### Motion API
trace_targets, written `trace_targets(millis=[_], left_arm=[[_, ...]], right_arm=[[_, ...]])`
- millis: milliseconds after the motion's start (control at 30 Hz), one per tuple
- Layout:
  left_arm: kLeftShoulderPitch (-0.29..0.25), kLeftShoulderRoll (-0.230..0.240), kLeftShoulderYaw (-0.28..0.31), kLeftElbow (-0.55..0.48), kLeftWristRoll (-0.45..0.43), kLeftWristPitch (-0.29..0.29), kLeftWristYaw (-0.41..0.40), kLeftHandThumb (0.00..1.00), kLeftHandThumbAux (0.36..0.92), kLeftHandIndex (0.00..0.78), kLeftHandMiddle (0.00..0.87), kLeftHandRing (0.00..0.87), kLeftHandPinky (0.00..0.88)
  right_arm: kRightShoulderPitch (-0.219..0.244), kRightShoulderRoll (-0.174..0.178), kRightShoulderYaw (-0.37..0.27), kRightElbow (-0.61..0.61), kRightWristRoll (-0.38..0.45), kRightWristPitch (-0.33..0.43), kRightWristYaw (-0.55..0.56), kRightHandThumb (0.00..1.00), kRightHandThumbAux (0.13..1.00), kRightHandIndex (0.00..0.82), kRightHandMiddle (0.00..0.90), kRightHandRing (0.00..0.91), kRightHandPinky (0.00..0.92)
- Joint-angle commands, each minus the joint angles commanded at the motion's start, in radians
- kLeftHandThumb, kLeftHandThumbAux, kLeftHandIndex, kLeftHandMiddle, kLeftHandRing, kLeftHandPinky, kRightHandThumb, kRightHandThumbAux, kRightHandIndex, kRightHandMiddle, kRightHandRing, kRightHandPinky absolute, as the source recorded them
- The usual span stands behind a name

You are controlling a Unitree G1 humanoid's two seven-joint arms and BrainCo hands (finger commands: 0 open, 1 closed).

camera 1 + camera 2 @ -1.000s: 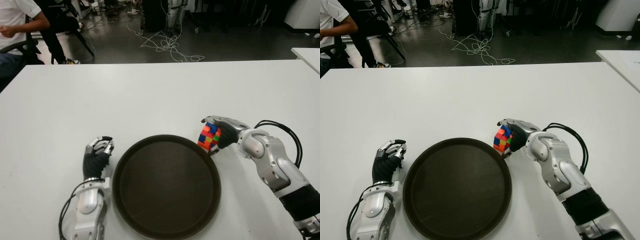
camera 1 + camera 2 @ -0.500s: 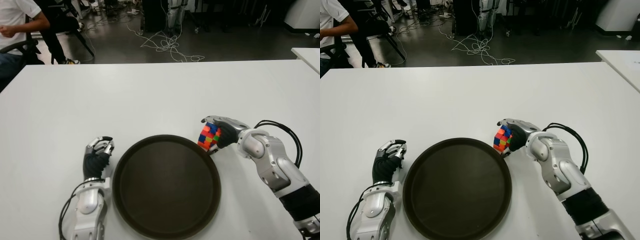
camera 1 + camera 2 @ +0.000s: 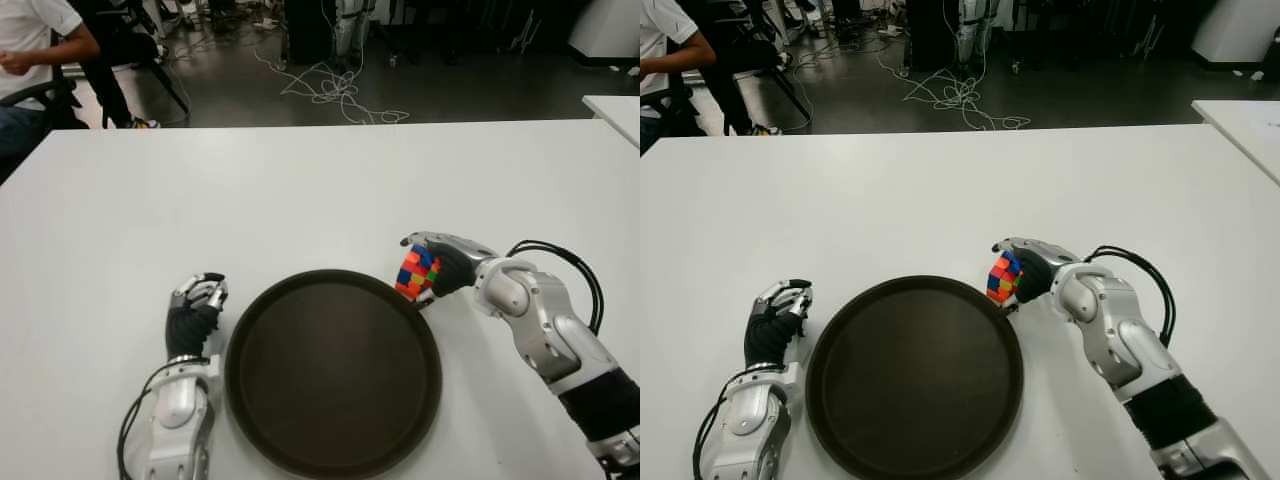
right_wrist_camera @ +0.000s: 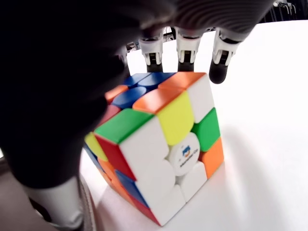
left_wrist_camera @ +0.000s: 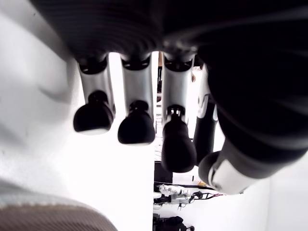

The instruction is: Pick up the Rubik's Cube and put it in the plate

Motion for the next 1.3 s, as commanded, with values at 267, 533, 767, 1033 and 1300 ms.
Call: trace_targets(millis=[267,533,767,1033,1300], left_arm=[[0.000,0.008,-0.005,0.003,0.009,-0.004,-0.001,0.710,0.706,0.444,0.785,0.815,0.816],[0.001,0.010,-0.004,0.005,0.002,-0.008,-0.010,0.711,0.705,0.444,0.781,0.811,0.812],[0.002,0.004,0.000,0.002,-0.004,-0.006,-0.008,0.712,0.705,0.444,0.779,0.811,0.811],[0.002,-0.003,0.004,-0.002,-0.007,0.003,0.007,0.711,0.706,0.444,0.780,0.814,0.815],[0.000,0.001,0.002,0.001,-0.011,-0.002,-0.001,0.711,0.706,0.444,0.783,0.815,0.814]], right_arm=[[0.009,0.010,-0.005,0.005,-0.015,-0.013,-0.068,0.000,0.826,0.098,0.119,0.132,0.180],[0.044,0.055,-0.048,0.007,0.013,-0.043,-0.207,0.572,0.761,0.374,0.445,0.458,0.509],[0.060,0.080,-0.068,-0.005,0.023,-0.038,-0.252,0.676,0.739,0.420,0.615,0.639,0.648],[0.071,0.091,-0.075,-0.022,0.017,-0.029,-0.265,0.676,0.739,0.422,0.669,0.706,0.725],[0.074,0.097,-0.080,-0.032,0.026,-0.022,-0.257,0.676,0.738,0.424,0.699,0.732,0.747]])
